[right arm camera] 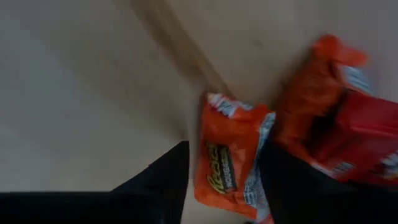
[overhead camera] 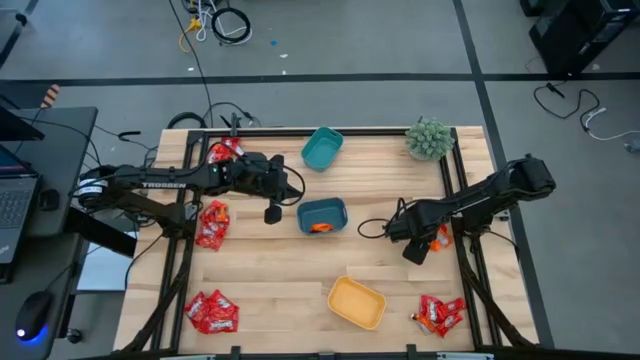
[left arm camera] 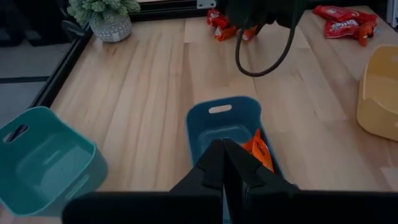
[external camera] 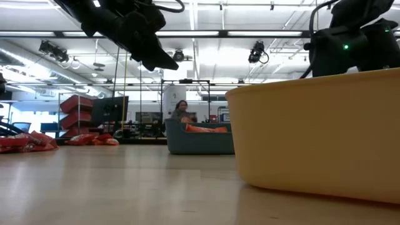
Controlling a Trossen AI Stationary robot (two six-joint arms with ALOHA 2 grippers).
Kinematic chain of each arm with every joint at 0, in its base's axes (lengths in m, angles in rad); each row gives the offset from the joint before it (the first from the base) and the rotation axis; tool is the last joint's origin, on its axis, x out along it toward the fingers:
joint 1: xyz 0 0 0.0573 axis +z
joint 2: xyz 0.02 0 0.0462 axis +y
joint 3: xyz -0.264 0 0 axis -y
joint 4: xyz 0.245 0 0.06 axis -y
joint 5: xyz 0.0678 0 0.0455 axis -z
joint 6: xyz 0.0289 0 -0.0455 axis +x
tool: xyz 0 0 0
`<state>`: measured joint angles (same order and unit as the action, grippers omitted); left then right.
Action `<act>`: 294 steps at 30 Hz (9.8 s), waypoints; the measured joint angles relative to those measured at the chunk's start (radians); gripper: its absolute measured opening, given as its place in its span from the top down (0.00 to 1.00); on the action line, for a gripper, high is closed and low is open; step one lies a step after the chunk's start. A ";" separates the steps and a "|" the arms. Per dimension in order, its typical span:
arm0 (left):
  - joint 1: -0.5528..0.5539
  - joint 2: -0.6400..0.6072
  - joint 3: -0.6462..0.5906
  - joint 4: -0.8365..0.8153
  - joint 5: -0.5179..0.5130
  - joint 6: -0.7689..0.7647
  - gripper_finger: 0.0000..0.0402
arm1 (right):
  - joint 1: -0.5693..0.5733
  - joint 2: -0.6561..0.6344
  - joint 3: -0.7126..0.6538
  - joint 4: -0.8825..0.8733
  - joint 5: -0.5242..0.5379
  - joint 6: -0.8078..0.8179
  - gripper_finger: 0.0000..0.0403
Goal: Sort candy
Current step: Put the orange chocolate into the blue bin, then move the orange and red chocolate to the center
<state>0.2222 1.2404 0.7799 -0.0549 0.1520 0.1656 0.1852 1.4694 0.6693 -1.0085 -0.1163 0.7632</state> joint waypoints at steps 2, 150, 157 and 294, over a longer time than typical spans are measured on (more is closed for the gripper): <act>0.000 0.000 0.000 -0.008 0.000 -0.001 1.00 | 0.000 0.004 0.000 0.029 -0.022 -0.011 0.65; 0.116 -0.169 -0.004 -0.135 0.090 -0.043 1.00 | -0.217 0.005 0.332 0.827 0.258 -0.636 1.00; 0.103 -0.183 -0.005 -0.206 0.088 -0.067 1.00 | -0.259 0.188 0.404 0.775 0.159 -0.721 1.00; -0.067 0.451 0.400 -0.555 0.032 -0.202 0.69 | -0.314 -0.147 0.149 0.806 0.183 -0.739 0.60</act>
<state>0.1551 1.6917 1.1795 -0.6100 0.1844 -0.0364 -0.1287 1.3220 0.8185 -0.2024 0.0666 0.0246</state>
